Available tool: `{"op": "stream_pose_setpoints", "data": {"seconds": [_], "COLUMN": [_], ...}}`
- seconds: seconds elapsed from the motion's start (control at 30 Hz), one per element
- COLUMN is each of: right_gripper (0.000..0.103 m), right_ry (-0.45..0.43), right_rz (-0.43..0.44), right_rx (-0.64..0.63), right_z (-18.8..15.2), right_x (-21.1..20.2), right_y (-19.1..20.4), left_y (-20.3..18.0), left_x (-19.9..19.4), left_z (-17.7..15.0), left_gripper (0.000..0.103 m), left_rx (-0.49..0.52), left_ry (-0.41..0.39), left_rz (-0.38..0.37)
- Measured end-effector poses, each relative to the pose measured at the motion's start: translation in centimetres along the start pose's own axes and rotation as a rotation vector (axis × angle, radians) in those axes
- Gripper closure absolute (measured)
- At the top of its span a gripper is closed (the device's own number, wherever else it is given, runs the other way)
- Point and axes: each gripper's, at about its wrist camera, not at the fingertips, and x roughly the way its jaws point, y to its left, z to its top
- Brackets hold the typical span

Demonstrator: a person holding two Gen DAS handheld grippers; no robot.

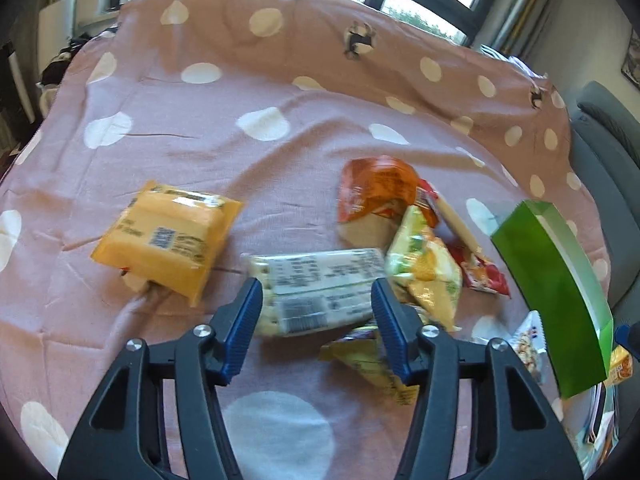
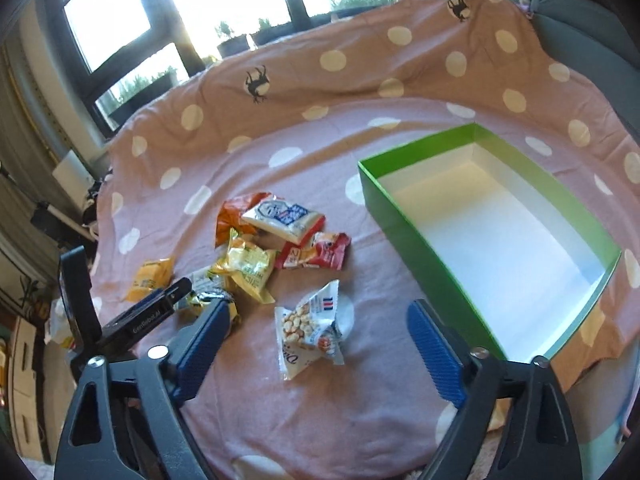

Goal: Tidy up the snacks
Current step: 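Reach the right gripper to the yellow cake packet and close on it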

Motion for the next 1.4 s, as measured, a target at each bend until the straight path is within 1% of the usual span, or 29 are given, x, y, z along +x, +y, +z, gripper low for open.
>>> {"op": "stream_pose_setpoints", "data": {"seconds": [0.1, 0.2, 0.3, 0.4, 0.53, 0.67, 0.8, 1.0, 1.23, 1.4], "right_gripper": [0.018, 0.018, 0.019, 0.019, 0.022, 0.023, 0.023, 0.023, 0.023, 0.023], "right_ry": [0.023, 0.038, 0.056, 0.060, 0.062, 0.070, 0.091, 0.113, 0.090, 0.082], "right_rz": [-0.005, -0.011, 0.006, 0.014, 0.014, 0.027, 0.039, 0.060, 0.071, 0.098], "right_rx": [0.002, -0.006, 0.011, -0.003, -0.034, -0.050, -0.054, -0.078, -0.106, -0.114], "right_z": [-0.4, -0.6, -0.7, -0.7, -0.6, -0.6, -0.6, -0.4, 0.2, 1.1], "right_x": [0.5, 0.9, 1.0, 1.0, 1.1, 1.5, 2.7, 3.6, 3.0, 3.1], "right_y": [0.3, 0.8, 1.2, 2.0, 3.0, 3.8, 4.4, 5.7, 6.9, 7.5], "left_y": [1.1, 1.3, 1.5, 1.7, 2.0, 2.4, 2.6, 3.5, 3.3, 3.8], "left_x": [-0.5, -0.7, -0.6, -0.7, -0.6, -0.9, -1.5, -2.1, -2.5, -3.1], "left_z": [0.1, 0.1, 0.0, -0.1, -0.1, -0.1, -0.2, -0.1, 0.0, 0.3], "left_gripper": [0.050, 0.051, 0.054, 0.056, 0.059, 0.062, 0.062, 0.062, 0.062, 0.060], "left_rx": [-0.024, -0.023, -0.029, -0.033, -0.033, -0.042, -0.032, -0.065, -0.051, -0.059], "left_ry": [-0.017, -0.029, -0.019, -0.012, 0.000, 0.011, 0.005, -0.004, -0.005, -0.013], "left_rz": [-0.014, 0.007, 0.006, -0.002, 0.027, 0.041, 0.050, 0.053, 0.034, 0.049]}}
